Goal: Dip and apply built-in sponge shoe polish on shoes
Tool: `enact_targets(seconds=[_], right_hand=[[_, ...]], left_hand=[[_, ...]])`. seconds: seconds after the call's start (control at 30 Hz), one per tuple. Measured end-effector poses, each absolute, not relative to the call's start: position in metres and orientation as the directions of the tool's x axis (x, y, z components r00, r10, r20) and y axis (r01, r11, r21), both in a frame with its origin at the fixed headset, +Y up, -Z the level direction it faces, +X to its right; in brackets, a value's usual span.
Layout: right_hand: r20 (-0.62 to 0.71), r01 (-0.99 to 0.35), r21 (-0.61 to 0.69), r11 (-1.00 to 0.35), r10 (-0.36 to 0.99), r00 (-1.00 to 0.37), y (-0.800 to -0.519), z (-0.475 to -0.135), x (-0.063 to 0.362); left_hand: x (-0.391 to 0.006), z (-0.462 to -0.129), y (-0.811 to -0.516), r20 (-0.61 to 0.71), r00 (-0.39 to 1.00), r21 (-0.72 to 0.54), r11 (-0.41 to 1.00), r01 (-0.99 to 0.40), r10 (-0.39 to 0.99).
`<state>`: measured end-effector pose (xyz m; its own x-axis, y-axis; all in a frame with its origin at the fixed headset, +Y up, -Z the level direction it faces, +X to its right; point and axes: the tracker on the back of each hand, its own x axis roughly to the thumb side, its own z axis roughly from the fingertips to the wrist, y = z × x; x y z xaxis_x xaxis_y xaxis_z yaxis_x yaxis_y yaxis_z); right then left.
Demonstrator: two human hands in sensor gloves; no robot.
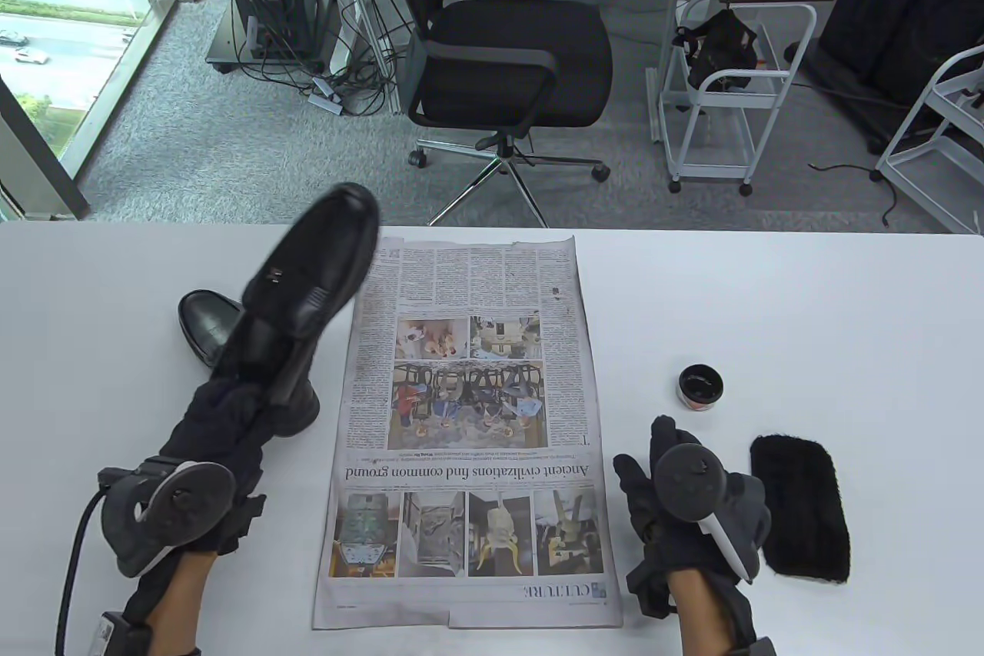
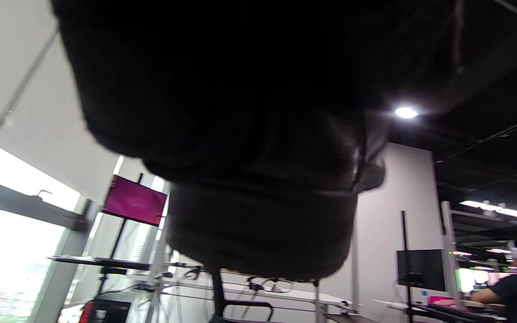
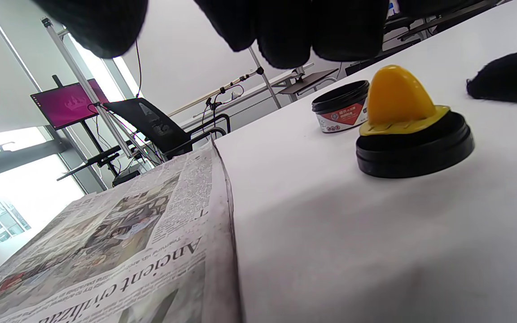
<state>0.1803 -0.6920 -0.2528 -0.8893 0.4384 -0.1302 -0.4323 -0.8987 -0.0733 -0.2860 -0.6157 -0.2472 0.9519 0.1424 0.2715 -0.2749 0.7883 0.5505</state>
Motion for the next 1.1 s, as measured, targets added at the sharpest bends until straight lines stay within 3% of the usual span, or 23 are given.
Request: enact_targets(seconds=[0.07, 0.2, 0.37, 0.57, 0.67, 0.83, 1.1], right_hand=[[-0.134, -0.431, -0.075, -0.899, 0.437, -0.889, -0.693, -0.253, 0.181], [-0.153, -0.437, -0.07, -0.897, 0.443, -0.884, -0.695, -0.252, 0.184], [-0.149, -0.44, -0.071, -0.895, 0.445, -0.883, -0.695, -0.251, 0.184], [-0.132, -0.413, -0.03, -0.91, 0.413, -0.901, -0.698, -0.252, 0.18], [-0.145, -0.433, -0.03, -0.901, 0.432, -0.89, -0.697, -0.253, 0.183], [-0.15, -0.446, -0.02, -0.895, 0.443, -0.884, -0.684, -0.252, 0.187], [-0.281, -0.385, -0.07, -0.92, 0.389, -0.877, -0.655, -0.276, 0.22]], left_hand=[[-0.266, -0.25, -0.625, 0.34, 0.931, 0.48, 0.827, -0.292, 0.131], [-0.225, -0.256, -0.654, 0.456, 0.889, 0.398, 0.903, -0.162, -0.041], [-0.207, -0.261, -0.675, 0.517, 0.848, 0.317, 0.946, -0.064, -0.116], [-0.212, -0.271, -0.694, 0.557, 0.828, 0.199, 0.979, -0.05, -0.071], [-0.21, -0.276, -0.706, 0.55, 0.831, 0.075, 0.996, 0.051, -0.084], [-0.213, -0.276, -0.709, 0.57, 0.821, 0.049, 0.999, 0.005, -0.032], [-0.211, -0.276, -0.712, 0.536, 0.844, -0.001, 1.0, -0.015, 0.013]])
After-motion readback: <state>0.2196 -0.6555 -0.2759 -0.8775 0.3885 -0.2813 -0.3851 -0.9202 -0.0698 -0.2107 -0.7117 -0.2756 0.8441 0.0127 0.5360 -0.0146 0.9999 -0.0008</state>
